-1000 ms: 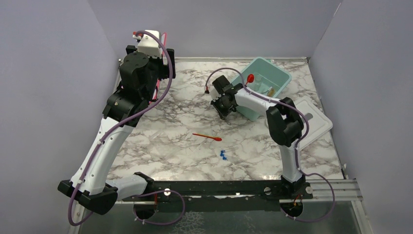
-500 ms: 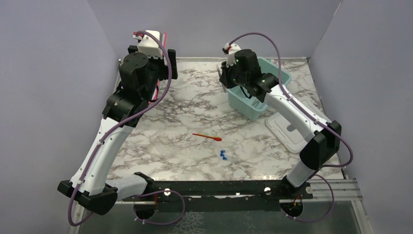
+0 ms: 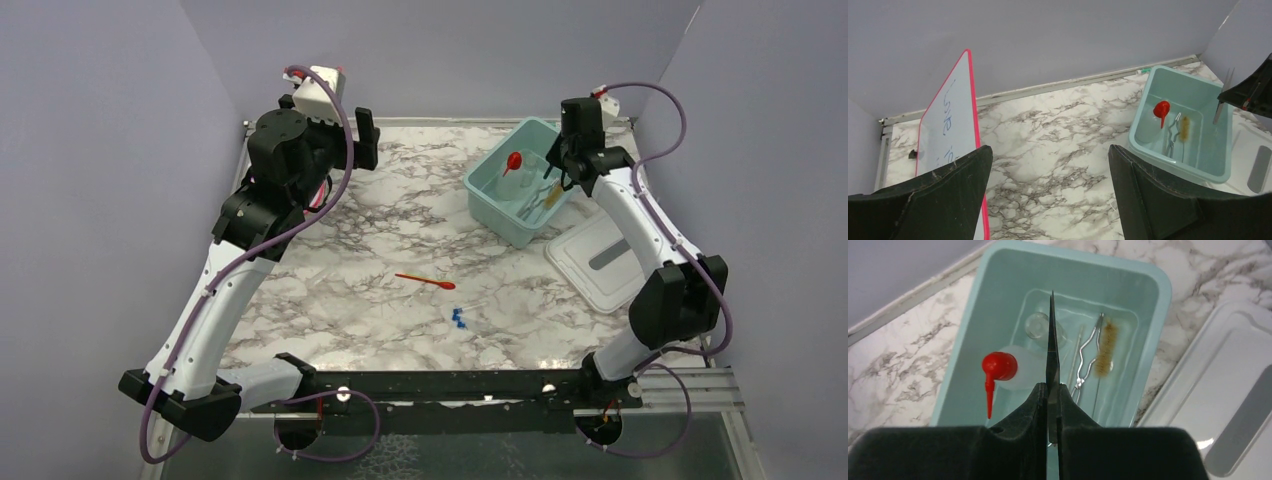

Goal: Organize the chemistry lab equipment

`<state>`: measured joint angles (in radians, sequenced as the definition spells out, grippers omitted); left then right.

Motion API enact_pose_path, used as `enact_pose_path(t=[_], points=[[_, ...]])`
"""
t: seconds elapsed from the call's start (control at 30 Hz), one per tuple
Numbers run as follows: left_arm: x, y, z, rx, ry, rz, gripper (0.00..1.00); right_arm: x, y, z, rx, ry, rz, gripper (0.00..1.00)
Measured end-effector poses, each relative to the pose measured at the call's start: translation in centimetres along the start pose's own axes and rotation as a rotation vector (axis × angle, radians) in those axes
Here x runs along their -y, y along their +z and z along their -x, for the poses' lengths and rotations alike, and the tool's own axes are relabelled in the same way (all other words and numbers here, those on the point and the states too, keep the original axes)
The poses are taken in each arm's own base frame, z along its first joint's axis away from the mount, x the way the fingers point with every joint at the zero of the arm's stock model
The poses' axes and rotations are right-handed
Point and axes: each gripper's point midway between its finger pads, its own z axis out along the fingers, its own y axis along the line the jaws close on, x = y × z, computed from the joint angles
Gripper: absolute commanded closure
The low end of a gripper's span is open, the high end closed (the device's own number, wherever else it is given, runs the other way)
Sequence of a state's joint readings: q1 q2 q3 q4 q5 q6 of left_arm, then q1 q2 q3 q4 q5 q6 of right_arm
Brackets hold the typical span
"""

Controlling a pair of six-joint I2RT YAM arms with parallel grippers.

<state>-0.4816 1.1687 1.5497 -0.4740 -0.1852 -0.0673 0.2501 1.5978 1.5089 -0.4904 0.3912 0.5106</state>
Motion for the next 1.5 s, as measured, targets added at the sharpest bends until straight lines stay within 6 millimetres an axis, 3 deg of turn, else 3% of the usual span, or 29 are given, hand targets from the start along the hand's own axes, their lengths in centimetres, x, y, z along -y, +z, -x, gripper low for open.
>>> enact_pose_path(t=[0.1, 0.3, 0.43, 0.57, 0.67, 0.87, 1.03, 1.1, 1.13, 1.23, 1.37, 1.5], points=[[0.5, 0.0, -0.2, -0.005, -0.012, -0.025, 0.11, 1.7, 1.0, -1.9, -0.047, 0.056, -0.069, 0.90], [1.1, 0.0, -0.2, -0.008, -0.036, -0.054, 0.12, 2.1, 3.3, -5.2, -0.126, 0.134, -0.135, 0.87], [1.4, 0.1, -0.4, -0.012, -0.048, -0.065, 0.12, 3.0, 5.0, -8.6, -0.209, 0.155, -0.205, 0.86], [1.4, 0.2, -0.6, -0.014, -0.052, -0.065, 0.11, 3.8, 5.7, -11.0, -0.271, 0.163, -0.260, 0.71], [1.4, 0.2, -0.6, -0.014, -0.055, -0.068, 0.12, 3.8, 5.6, -11.1, -0.279, 0.171, -0.269, 0.63], [1.7, 0.2, -0.6, -0.016, -0.066, -0.082, 0.12, 2.4, 5.1, -9.0, -0.254, 0.137, -0.189, 0.59], [2.1, 0.3, -0.7, -0.018, -0.075, -0.099, 0.11, -0.4, 2.9, -6.6, -0.241, 0.058, 0.008, 0.59], [2.4, 0.3, -0.8, -0.018, -0.082, -0.112, 0.11, -2.5, 1.2, -5.0, -0.220, 0.003, 0.150, 0.59], [2.5, 0.4, -0.9, -0.021, -0.085, -0.118, 0.12, -2.5, 1.2, -5.0, -0.220, 0.003, 0.150, 0.58], [3.0, 0.5, -1.3, -0.031, -0.092, -0.143, 0.11, -6.1, -1.3, -4.8, -0.205, -0.097, 0.320, 0.57], [3.6, 0.6, -1.6, -0.040, -0.102, -0.172, 0.11, -12.2, -5.7, -6.8, -0.192, -0.278, 0.570, 0.49], [3.4, 0.7, -1.4, -0.030, -0.109, -0.159, 0.12, -16.8, -10.3, -11.4, -0.220, -0.468, 0.791, 0.46]])
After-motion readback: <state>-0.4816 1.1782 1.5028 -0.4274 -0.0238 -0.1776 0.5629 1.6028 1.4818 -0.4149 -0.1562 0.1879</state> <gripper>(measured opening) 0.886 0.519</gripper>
